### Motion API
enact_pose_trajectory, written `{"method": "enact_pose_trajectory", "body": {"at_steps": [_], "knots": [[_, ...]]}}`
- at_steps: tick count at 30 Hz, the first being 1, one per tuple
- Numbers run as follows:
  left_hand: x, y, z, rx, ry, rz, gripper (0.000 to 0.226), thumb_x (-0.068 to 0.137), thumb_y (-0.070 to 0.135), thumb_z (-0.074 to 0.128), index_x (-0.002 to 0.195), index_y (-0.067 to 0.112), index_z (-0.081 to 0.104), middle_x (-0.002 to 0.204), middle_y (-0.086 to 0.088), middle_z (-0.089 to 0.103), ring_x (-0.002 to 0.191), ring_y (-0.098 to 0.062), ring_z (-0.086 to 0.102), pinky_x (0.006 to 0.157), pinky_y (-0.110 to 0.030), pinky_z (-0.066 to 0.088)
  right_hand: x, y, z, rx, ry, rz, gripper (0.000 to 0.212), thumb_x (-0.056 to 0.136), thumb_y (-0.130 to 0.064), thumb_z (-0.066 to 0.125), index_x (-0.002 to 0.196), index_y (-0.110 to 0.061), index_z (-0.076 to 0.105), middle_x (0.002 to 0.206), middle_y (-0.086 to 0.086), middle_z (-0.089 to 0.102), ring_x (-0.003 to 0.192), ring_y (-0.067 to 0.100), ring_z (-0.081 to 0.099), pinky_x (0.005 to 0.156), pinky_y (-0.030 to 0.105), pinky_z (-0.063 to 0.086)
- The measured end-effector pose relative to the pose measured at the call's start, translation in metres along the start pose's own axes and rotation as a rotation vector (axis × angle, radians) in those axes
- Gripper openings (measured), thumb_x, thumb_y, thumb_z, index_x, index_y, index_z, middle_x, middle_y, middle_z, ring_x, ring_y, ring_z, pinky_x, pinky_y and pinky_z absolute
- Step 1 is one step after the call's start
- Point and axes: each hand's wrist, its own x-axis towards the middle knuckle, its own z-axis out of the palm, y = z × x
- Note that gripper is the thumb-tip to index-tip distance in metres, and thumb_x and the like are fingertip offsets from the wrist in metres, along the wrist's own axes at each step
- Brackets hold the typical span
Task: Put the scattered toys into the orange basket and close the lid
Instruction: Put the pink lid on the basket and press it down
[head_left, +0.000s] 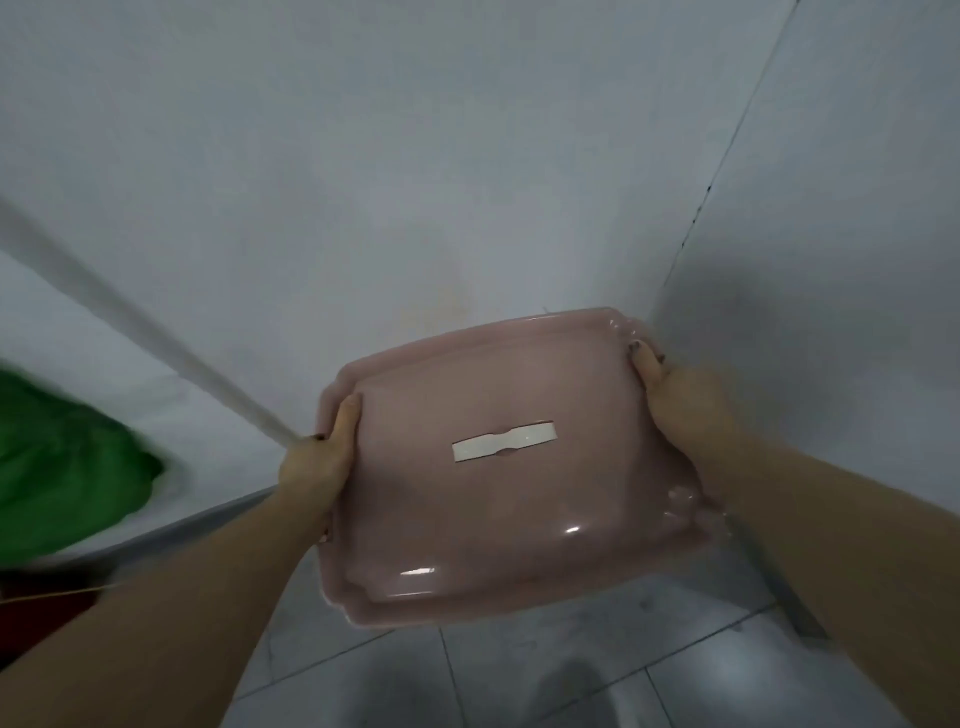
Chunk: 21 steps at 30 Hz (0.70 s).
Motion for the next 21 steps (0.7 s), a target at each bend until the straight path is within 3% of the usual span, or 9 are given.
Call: {"method": "enact_pose_trajectory", "body": {"at_steps": [5, 9, 14, 19, 21], "knots": [[-0.029, 0.077, 0.028, -0.008, -0.021, -0.007, 0.084, 0.085, 0.075, 0.045, 0.115, -0.001, 0.063, 0.103, -0.018, 0.058, 0.092, -0.031, 0.051, 0.082, -0.033, 0.04, 0.053, -0.002, -0.078, 0.051, -0.002, 0.075, 0.074, 0.098, -0.06, 0.033, 0.08, 0.002, 0.067, 0.093, 0.033, 0.066, 0.091, 0.043, 0.064, 0.083, 0.042, 0.048], [-0.022, 0.115, 0.057, 0.055, -0.034, -0.014, 0.082, 0.084, 0.078, 0.041, 0.099, 0.0, 0.064, 0.103, -0.024, 0.064, 0.096, -0.037, 0.059, 0.093, -0.042, 0.048, 0.093, 0.007, -0.099, 0.002, 0.002, 0.119, 0.073, 0.098, -0.058, 0.036, 0.083, 0.004, 0.071, 0.09, 0.032, 0.067, 0.09, 0.043, 0.064, 0.073, 0.037, 0.042], [0.003, 0.125, 0.101, 0.061, -0.059, -0.057, 0.09, 0.084, 0.076, 0.043, 0.119, -0.004, 0.061, 0.097, -0.017, 0.057, 0.087, -0.032, 0.053, 0.078, -0.035, 0.041, 0.13, 0.034, -0.076, -0.067, 0.046, 0.221, 0.076, 0.095, -0.065, 0.034, 0.092, -0.002, 0.074, 0.099, 0.032, 0.068, 0.097, 0.044, 0.064, 0.082, 0.041, 0.049], [0.038, 0.1, 0.154, 0.041, -0.063, -0.096, 0.091, 0.081, 0.078, 0.045, 0.121, -0.002, 0.061, 0.096, -0.016, 0.058, 0.082, -0.031, 0.055, 0.076, -0.034, 0.043, 0.166, 0.067, -0.033, -0.114, 0.046, 0.225, 0.069, 0.096, -0.062, 0.035, 0.102, -0.006, 0.075, 0.104, 0.029, 0.068, 0.102, 0.045, 0.064, 0.084, 0.041, 0.05], [0.048, 0.087, 0.176, 0.053, -0.086, -0.108, 0.084, 0.084, 0.075, 0.045, 0.119, 0.001, 0.06, 0.097, -0.016, 0.056, 0.075, -0.028, 0.054, 0.068, -0.032, 0.042, 0.181, 0.087, -0.009, -0.15, 0.044, 0.235, 0.071, 0.096, -0.064, 0.033, 0.102, -0.007, 0.074, 0.104, 0.028, 0.069, 0.101, 0.044, 0.065, 0.083, 0.042, 0.051]]}}
